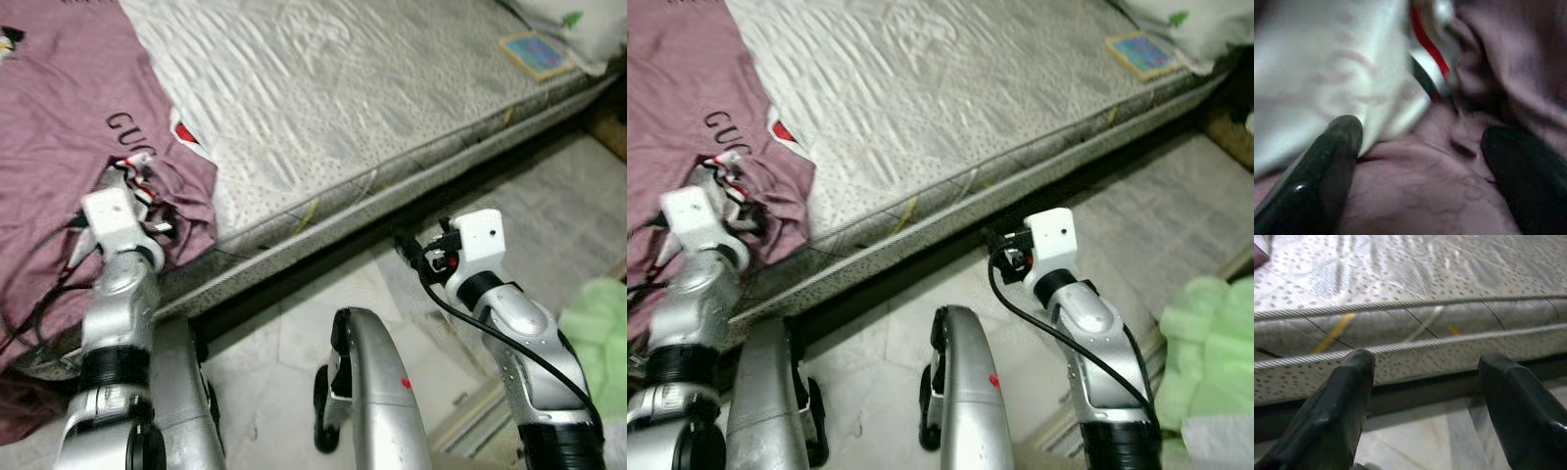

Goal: Clean up the room

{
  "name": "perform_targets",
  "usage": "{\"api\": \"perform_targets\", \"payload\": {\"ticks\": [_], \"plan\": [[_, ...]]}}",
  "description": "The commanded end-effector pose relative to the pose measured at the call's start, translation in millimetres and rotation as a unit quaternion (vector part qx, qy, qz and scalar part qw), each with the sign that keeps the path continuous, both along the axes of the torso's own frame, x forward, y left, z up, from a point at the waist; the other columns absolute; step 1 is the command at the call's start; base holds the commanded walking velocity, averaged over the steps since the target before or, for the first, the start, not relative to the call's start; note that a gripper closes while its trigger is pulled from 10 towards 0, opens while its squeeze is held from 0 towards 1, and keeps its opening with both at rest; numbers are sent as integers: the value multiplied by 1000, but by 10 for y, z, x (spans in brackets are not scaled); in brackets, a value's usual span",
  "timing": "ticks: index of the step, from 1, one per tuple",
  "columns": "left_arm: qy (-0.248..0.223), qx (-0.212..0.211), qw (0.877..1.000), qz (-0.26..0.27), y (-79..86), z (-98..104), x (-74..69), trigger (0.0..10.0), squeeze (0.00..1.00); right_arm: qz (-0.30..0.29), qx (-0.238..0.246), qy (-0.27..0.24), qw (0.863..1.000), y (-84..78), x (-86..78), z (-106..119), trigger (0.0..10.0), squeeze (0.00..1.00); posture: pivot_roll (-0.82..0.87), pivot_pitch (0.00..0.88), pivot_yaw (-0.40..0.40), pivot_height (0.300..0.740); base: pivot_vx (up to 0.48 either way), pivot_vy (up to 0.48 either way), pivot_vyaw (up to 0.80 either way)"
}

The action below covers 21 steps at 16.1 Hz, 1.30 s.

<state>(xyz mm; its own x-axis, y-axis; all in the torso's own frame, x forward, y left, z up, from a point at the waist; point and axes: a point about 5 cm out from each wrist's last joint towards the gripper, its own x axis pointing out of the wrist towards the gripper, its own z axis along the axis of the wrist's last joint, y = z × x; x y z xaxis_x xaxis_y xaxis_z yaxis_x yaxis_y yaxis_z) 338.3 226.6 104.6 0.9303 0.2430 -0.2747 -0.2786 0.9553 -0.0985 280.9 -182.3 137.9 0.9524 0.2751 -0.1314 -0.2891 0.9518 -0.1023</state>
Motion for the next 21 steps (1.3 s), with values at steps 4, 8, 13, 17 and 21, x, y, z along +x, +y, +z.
{"api": "perform_targets", "payload": {"ticks": [4,8,13,17,21], "plan": [[55,-3,997,-61,-147,-98,177,10000,0,-17,-9,4,1000,-88,-48,24,10000,0,-218,297,-121,531,0,0,0],[111,124,945,-283,-842,-254,203,10000,0,-14,1,4,1000,-5,-22,5,10000,0,-194,282,-112,531,0,0,0],[132,216,853,-457,-1549,-560,-95,10000,0,-7,8,-1,1000,76,56,4,10000,0,-171,257,-109,531,0,0,0],[128,304,782,-528,-1838,-761,-349,10000,0,-2,13,-10,1000,135,137,7,10000,0,-155,222,-104,531,0,0,0],[7,386,791,-474,-1783,-424,-233,10000,0,-1,19,-17,1000,174,188,-5,10000,0,-133,196,-94,531,0,0,0]]}}
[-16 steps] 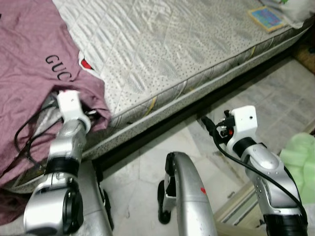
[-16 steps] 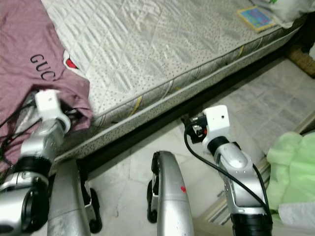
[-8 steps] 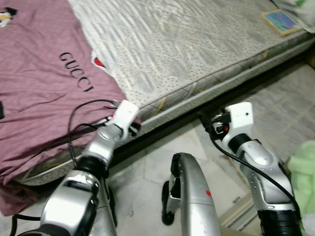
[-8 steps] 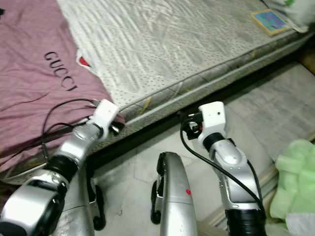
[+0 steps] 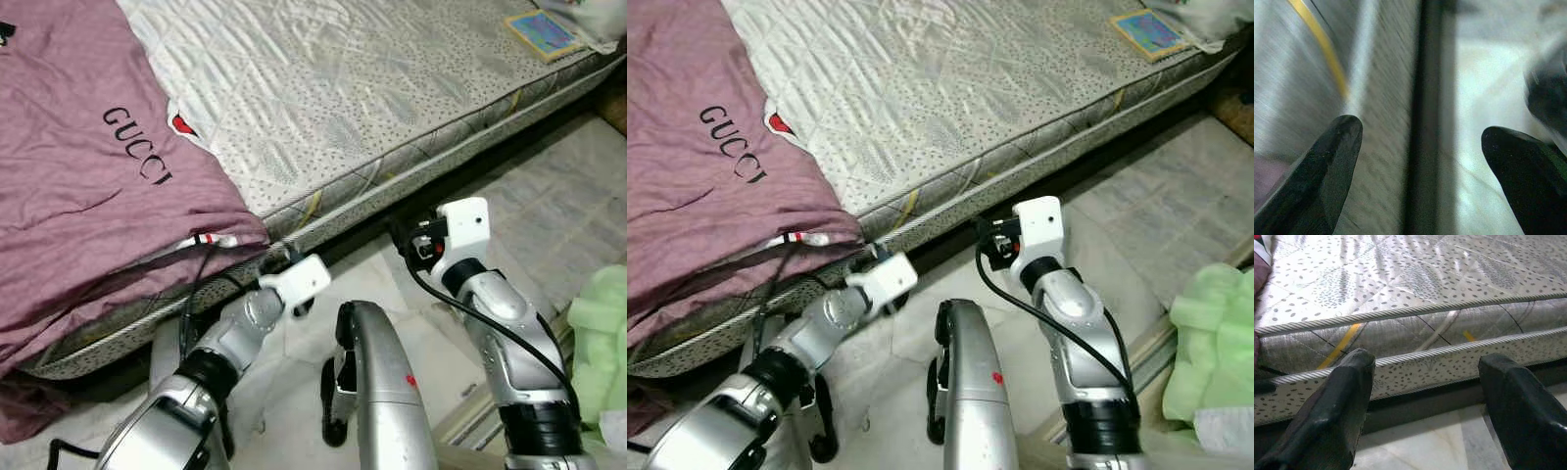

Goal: Clean up the room

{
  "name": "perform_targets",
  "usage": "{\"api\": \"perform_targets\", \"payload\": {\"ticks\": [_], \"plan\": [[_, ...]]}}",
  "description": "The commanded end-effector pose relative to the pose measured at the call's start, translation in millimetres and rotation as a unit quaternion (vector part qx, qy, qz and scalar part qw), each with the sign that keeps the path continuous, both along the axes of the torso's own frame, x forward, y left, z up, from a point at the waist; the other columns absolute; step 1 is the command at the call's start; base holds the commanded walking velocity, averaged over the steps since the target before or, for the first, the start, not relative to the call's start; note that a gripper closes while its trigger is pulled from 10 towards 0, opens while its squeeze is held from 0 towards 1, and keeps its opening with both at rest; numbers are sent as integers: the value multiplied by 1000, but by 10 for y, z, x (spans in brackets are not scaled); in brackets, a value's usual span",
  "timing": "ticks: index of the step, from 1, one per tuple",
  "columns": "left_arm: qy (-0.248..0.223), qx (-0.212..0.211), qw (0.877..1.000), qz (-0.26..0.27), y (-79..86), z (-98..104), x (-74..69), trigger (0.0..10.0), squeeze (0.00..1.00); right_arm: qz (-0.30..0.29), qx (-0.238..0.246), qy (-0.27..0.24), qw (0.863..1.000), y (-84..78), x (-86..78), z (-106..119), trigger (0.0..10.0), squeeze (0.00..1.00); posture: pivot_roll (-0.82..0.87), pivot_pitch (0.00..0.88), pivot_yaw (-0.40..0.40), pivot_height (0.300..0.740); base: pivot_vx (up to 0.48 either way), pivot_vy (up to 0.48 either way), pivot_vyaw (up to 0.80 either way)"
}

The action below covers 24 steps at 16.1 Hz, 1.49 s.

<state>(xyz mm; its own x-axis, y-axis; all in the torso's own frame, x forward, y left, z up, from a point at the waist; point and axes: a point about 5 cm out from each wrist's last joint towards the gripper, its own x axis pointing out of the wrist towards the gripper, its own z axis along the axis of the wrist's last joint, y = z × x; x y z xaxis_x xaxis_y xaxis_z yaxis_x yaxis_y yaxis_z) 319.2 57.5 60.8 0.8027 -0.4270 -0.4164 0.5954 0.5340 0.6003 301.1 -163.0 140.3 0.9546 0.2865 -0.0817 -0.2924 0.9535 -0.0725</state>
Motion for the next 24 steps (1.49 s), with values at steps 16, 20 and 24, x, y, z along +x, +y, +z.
{"api": "perform_targets", "payload": {"ticks": [16,20,24], "plan": [[116,-115,950,268,1024,-378,-109,10000,0,-3,-4,-7,1000,0,87,-29,10000,0,-132,178,-100,531,0,0,0],[13,-127,960,249,793,-111,99,10000,0,-3,0,-12,1000,37,102,-26,10000,0,-129,171,-94,531,0,0,0],[-180,-151,943,237,807,476,280,10000,0,-2,11,-22,1000,98,126,-12,10000,0,-117,161,-88,531,0,0,0]]}}
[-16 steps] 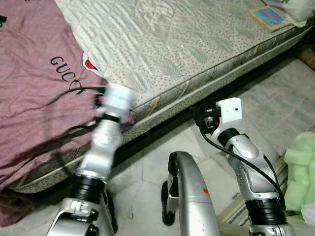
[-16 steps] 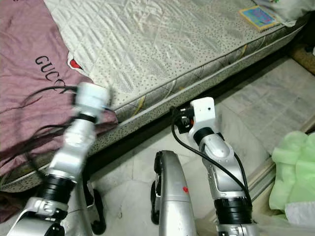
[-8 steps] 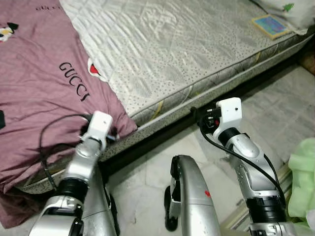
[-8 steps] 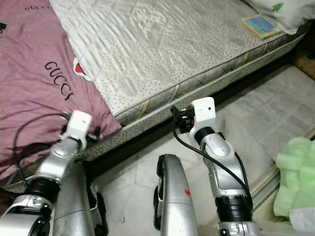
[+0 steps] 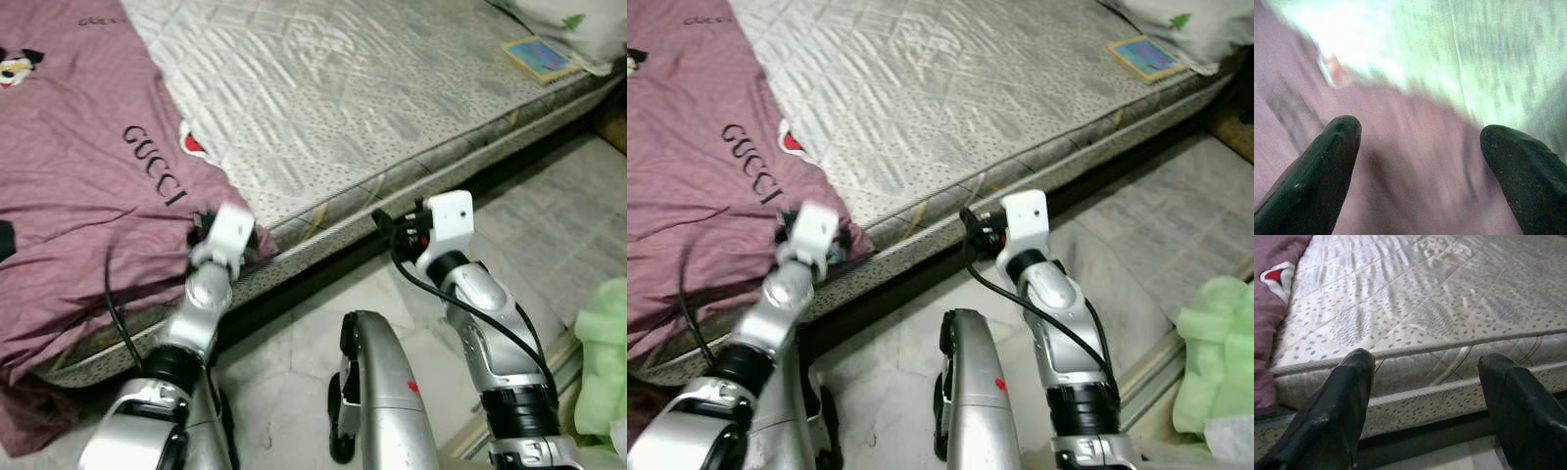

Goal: Clean up the room

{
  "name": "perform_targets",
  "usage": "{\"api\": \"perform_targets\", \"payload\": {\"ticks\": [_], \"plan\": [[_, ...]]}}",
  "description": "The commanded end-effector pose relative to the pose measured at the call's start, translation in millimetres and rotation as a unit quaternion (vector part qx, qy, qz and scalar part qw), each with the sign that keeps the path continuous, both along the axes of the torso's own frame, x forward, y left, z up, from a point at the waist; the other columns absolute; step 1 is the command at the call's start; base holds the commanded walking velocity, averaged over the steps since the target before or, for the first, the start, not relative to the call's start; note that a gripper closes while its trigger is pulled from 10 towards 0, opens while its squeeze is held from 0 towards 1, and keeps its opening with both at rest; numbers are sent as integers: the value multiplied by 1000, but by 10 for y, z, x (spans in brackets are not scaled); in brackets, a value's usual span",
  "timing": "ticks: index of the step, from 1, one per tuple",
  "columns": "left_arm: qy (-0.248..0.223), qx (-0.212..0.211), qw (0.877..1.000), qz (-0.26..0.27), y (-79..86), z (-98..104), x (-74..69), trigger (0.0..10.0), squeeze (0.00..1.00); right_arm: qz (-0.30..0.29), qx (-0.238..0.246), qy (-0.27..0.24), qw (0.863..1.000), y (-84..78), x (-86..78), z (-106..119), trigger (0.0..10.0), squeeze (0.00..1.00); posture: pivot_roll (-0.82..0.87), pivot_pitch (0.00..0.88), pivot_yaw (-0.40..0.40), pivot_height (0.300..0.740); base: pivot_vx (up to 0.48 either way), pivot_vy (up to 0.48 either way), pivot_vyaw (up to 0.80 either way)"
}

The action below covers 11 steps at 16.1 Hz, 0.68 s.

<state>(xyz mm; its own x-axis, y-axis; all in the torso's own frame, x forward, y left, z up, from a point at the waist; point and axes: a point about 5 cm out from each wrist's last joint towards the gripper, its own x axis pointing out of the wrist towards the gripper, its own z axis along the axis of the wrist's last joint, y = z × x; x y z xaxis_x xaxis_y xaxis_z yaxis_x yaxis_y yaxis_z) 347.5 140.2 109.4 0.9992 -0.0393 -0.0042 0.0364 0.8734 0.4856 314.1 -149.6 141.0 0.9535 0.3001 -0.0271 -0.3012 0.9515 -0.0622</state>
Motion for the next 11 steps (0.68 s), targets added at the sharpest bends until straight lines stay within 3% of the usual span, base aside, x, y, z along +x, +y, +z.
{"api": "perform_targets", "payload": {"ticks": [1,2,4,7,9,10,11], "plan": [[-67,11,998,-13,-47,235,-14,10000,0,-8,1,-1,1000,-15,8,-16,10000,0,-103,153,-85,531,0,0,0],[-115,8,993,-11,-53,402,-57,10000,0,-7,6,-2,1000,8,16,-18,10000,0,-93,148,-82,531,0,0,0],[-152,-10,988,-5,-55,522,-166,10000,0,-5,13,-4,1000,59,34,-25,10000,0,-74,137,-82,531,0,0,0],[-181,-49,980,62,108,583,-424,10000,0,1,28,-9,1000,139,82,-16,10000,0,-50,115,-82,531,0,0,0],[-181,-70,973,124,322,515,-735,10000,0,3,47,-10,999,185,101,-11,10000,0,-37,100,-78,531,0,0,0],[-162,-61,973,152,440,400,-941,10000,0,28,85,10,996,292,96,-49,10000,0,-4,61,-61,531,0,0,0],[-138,-64,969,193,558,290,-1105,10000,0,39,93,9,995,411,95,-58,10000,0,5,50,-58,531,0,0,0]]}}
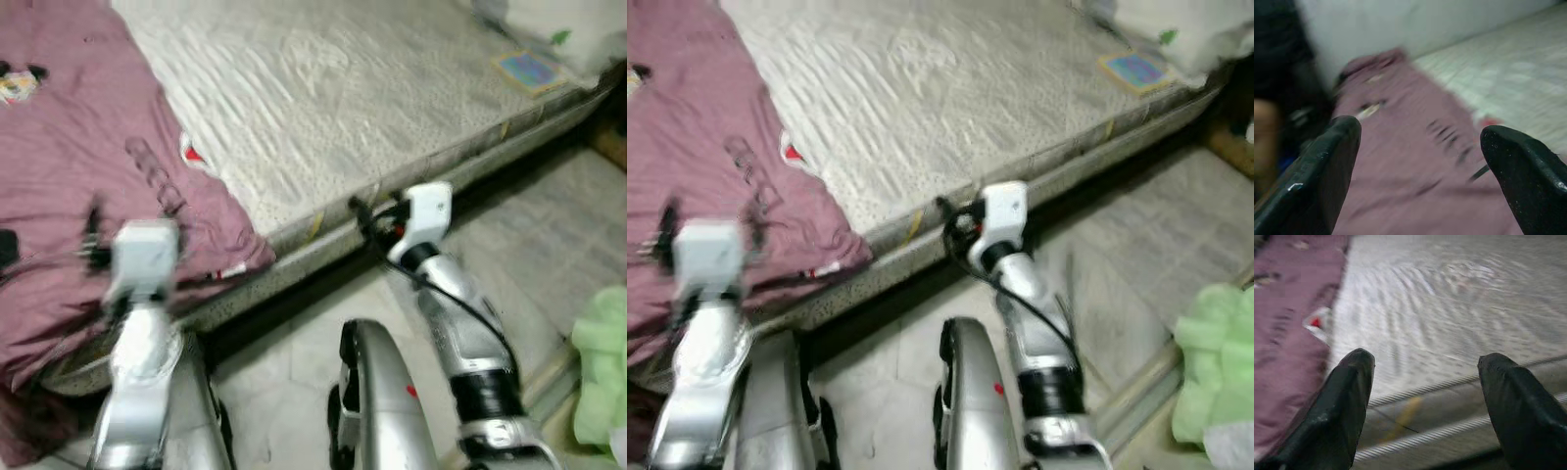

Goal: Clean up the room

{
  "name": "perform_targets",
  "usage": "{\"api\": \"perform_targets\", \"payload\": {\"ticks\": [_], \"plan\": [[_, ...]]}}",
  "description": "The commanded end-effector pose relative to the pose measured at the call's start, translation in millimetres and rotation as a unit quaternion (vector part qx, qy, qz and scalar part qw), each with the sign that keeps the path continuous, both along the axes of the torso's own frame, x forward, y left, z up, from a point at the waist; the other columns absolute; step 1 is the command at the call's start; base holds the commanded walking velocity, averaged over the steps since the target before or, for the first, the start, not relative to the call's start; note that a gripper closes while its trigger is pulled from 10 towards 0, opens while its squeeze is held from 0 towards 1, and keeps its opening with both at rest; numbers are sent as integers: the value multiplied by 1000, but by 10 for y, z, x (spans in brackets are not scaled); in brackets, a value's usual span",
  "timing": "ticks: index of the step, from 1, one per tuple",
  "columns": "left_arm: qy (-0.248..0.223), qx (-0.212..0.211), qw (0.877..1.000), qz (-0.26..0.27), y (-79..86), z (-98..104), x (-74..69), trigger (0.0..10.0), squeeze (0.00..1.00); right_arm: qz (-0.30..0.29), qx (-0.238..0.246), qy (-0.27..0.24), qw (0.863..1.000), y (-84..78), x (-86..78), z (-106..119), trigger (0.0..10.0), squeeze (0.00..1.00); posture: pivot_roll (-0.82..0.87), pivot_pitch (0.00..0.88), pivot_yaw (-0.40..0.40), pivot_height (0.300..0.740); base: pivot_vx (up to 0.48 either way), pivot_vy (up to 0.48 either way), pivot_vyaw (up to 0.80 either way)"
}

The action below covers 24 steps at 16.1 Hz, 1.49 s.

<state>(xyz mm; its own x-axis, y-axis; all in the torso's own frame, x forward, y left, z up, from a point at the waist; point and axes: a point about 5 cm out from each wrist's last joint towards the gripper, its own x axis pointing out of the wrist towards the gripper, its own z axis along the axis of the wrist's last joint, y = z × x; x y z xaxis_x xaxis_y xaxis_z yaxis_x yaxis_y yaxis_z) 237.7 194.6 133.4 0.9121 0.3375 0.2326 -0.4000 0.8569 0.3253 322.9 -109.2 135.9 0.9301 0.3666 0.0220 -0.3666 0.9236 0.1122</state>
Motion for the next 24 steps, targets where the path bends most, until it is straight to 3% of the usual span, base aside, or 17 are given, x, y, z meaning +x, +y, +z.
{"api": "perform_targets", "payload": {"ticks": [1,2,5,9,14,24], "plan": [[-3,-19,1000,18,63,3,-100,10000,0,9,6,1,1000,81,10,-19,10000,0,28,27,-53,531,0,0,0],[-2,-38,999,-1,84,7,-180,10000,0,15,11,1,1000,151,10,-34,10000,0,39,16,-47,531,0,0,0],[21,-43,999,19,158,-72,-312,10000,0,12,12,0,1000,253,-11,-84,10000,0,51,0,-35,531,0,0,0],[8,-48,999,5,121,4,-173,10000,0,-25,29,-4,999,138,57,-70,10000,0,43,0,-24,531,0,0,0],[5,-63,998,-9,92,5,-60,10000,0,17,41,-11,999,328,66,-21,10000,0,47,0,-26,605,0,0,0],[-2,-60,998,-24,65,38,37,10000,0,17,38,-21,999,304,117,-7,10000,0,37,0,-25,729,0,0,0]]}}
